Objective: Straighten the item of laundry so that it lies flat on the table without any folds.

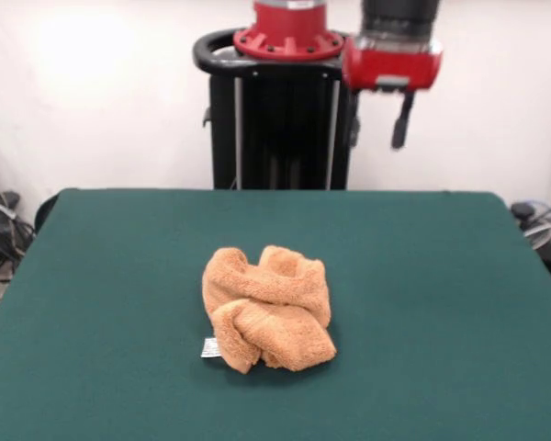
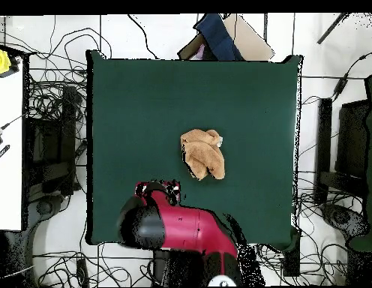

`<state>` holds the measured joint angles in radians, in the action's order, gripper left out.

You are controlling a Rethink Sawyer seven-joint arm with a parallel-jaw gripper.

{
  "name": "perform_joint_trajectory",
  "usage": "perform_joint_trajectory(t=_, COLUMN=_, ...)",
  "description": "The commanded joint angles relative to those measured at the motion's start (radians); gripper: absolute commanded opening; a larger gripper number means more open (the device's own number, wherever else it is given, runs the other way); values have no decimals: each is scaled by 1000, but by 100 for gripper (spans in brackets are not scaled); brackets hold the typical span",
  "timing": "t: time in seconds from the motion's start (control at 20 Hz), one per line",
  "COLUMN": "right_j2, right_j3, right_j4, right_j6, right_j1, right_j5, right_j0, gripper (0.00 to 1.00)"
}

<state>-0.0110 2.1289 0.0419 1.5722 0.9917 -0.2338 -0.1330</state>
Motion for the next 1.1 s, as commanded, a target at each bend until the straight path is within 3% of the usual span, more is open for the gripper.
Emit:
perform_joint_trajectory(t=0.05, right_j2=86, right_j3=-124, right_j4=58, right_j6=106, right_j1=-273, right_j5=177, right_j0=-55, gripper=100)
perform_joint_trajectory(t=0.35, right_j2=95, right_j3=-195, right_j4=66, right_j6=115, right_j1=-381, right_j5=272, right_j0=-88, gripper=100)
perform_joint_trajectory(t=0.75, right_j2=-14, right_j3=-292, right_j4=72, right_j6=94, right_j1=-476, right_j5=296, right_j0=-55, gripper=100)
perform_joint_trajectory(t=1.1, right_j2=-56, right_j3=-329, right_j4=86, right_j6=141, right_j1=-597, right_j5=455, right_j0=-55, gripper=100)
